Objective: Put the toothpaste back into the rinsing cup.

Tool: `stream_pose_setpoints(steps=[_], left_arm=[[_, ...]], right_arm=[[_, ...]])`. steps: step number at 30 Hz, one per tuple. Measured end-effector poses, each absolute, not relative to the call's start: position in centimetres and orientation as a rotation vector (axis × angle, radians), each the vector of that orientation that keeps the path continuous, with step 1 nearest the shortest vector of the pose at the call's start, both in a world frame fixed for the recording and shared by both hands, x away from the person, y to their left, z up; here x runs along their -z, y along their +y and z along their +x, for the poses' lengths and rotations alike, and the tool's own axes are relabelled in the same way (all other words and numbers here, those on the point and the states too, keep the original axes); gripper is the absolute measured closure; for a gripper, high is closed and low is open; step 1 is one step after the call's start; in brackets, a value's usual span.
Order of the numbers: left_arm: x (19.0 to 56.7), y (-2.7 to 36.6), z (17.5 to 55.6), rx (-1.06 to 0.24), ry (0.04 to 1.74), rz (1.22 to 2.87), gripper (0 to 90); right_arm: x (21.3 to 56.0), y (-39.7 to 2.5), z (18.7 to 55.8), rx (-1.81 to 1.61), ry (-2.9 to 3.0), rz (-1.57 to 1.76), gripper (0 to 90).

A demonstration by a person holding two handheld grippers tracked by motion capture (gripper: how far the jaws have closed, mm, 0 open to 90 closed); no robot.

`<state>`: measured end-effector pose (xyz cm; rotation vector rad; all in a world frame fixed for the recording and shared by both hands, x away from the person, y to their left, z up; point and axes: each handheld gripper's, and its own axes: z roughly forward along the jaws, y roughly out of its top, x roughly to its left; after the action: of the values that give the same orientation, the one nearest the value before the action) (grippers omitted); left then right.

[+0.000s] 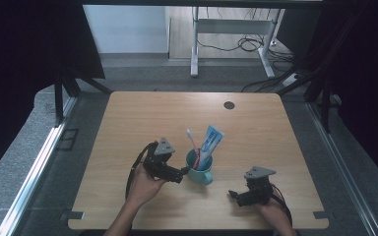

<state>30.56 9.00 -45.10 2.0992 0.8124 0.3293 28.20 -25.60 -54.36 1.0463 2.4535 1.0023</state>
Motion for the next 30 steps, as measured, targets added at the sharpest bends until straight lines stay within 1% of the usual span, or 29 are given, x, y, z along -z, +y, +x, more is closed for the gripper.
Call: stream_pose_setpoints(steps=[13,30], left_arm=[[45.1,10.9,30.0,-0.359,0.837,2.113,1.0],[46.5,14.8,29.0,-0.376,0.929,2.077,1.0]], right_arm=[[54.4,-25.6,28.2,-1.001,2.454,1.046,0.0],[54.4,-25.6,28.2,-1.000,2.454,1.045,0.0]])
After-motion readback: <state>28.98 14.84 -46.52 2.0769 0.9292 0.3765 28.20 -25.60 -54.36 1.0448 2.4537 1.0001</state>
